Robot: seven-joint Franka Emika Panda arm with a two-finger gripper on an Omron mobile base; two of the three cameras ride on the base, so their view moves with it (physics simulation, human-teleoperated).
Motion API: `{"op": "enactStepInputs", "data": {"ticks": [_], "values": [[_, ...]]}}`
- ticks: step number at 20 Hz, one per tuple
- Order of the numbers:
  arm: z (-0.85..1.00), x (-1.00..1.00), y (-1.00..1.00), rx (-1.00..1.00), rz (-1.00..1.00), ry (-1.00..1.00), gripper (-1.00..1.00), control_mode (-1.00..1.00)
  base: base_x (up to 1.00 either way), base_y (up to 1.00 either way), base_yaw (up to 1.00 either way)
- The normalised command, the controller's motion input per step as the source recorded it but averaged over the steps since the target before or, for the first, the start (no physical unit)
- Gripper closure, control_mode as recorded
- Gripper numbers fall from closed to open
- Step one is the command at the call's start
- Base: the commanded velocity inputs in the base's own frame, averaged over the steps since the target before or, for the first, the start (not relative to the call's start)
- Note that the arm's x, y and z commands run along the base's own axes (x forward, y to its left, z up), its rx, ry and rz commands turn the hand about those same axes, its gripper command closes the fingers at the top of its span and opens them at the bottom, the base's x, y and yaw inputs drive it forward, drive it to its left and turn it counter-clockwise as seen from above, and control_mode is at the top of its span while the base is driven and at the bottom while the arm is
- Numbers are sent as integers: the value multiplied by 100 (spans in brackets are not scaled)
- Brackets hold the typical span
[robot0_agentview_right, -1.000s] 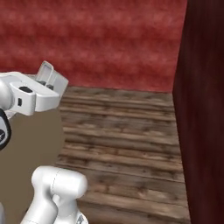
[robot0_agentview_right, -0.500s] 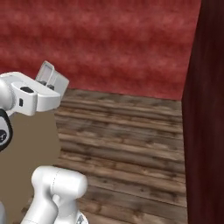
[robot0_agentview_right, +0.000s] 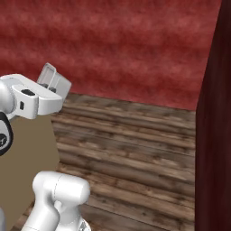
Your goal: Retrieve the tupperware and aluminum foil from the cabinet and place them on the dining counter near the plate with carrot and squash to prepare for storing leftovers.
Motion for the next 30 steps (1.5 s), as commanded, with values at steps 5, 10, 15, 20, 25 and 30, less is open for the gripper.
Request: {"op": "enactStepInputs", "data": {"ticks": [5, 10, 15, 20, 25, 30], "values": [[0, 0, 0, 0, 0, 0, 100, 100, 49, -22, 16], [0, 0, 0, 0, 0, 0, 100, 100, 49, -25, 15], [0, 0, 0, 0, 0, 0, 100, 100, 48, -30, 15], [0, 0, 0, 0, 0, 0, 100, 100, 49, -37, 15], [0, 0, 0, 0, 0, 0, 100, 100, 75, -52, 17], [0, 0, 0, 0, 0, 0, 100, 100, 100, -62, 29]]}}
